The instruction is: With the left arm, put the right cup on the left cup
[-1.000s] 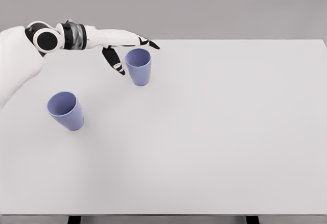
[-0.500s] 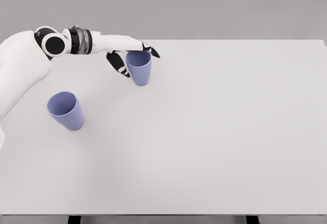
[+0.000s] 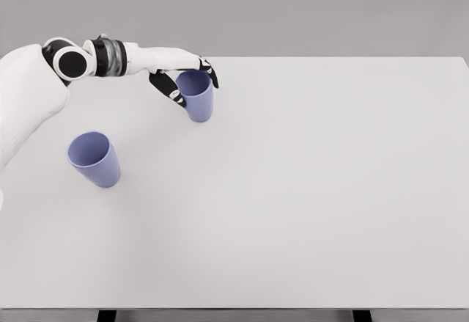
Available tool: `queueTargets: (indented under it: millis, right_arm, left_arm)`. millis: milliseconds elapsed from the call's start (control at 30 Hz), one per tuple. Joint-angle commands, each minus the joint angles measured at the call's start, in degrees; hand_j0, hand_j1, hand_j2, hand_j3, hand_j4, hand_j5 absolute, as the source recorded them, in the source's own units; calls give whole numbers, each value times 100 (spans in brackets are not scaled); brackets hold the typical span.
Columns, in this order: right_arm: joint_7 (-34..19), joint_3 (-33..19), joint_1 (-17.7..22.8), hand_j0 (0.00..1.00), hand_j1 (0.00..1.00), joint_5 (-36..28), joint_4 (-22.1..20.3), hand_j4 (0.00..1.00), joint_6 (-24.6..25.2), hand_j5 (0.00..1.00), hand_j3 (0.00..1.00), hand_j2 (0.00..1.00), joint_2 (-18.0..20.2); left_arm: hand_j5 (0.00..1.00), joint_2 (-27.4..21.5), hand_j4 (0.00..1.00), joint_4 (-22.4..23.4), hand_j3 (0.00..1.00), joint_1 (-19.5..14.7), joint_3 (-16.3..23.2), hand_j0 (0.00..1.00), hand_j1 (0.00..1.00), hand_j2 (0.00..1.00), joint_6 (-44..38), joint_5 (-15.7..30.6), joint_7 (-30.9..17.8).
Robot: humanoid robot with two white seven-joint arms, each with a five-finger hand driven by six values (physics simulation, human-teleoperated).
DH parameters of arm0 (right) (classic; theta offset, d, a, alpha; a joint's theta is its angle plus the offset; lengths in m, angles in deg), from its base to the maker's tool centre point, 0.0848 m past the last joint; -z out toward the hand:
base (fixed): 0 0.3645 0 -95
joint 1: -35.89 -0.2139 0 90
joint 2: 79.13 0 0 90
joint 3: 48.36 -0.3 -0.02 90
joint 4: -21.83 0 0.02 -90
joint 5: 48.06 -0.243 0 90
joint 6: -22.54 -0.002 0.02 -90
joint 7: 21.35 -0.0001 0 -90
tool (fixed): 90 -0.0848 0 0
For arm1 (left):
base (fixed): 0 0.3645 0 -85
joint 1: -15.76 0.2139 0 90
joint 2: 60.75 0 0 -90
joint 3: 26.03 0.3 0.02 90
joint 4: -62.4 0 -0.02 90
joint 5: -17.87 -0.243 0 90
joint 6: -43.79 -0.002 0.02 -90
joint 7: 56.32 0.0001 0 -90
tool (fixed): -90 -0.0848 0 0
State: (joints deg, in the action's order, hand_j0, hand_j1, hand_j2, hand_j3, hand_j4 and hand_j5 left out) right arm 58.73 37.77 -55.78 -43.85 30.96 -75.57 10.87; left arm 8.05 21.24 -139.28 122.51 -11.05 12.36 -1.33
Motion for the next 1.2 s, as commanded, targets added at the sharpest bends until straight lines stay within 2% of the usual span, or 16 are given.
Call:
queueTargets:
  millis: [0, 100, 333, 567, 967, 1167]
  right_arm:
    - [-1, 0, -9, 100, 100, 2, 1, 100, -6, 100, 100, 100, 0]
    - [-1, 0, 0, 100, 100, 2, 1, 100, 2, 100, 100, 100, 0]
    - [-1, 0, 0, 100, 100, 2, 1, 100, 2, 100, 100, 100, 0]
    - [-1, 0, -9, 100, 100, 2, 1, 100, 2, 100, 100, 100, 0]
    - [-1, 0, 0, 100, 100, 2, 1, 100, 2, 100, 100, 100, 0]
    - [-1, 0, 0, 100, 100, 2, 1, 100, 2, 100, 100, 100, 0]
  left_arm:
    - [65, -17, 65, -67, 65, 0, -26, 65, 65, 65, -15, 59, 1]
    - [65, -34, 65, -190, 65, -9, -141, 65, 65, 65, -15, 68, 1]
    - [64, -878, 64, -1297, 64, -9, -62, 64, 64, 64, -15, 586, 1]
    - [64, -2090, 64, -2528, 64, 0, -27, 64, 64, 64, -15, 1157, 1]
    - [64, -3875, 64, -4118, 64, 70, 53, 64, 64, 64, -15, 2054, 1]
    - [64, -4499, 64, -4488, 64, 35, 44, 64, 64, 64, -15, 2283, 1]
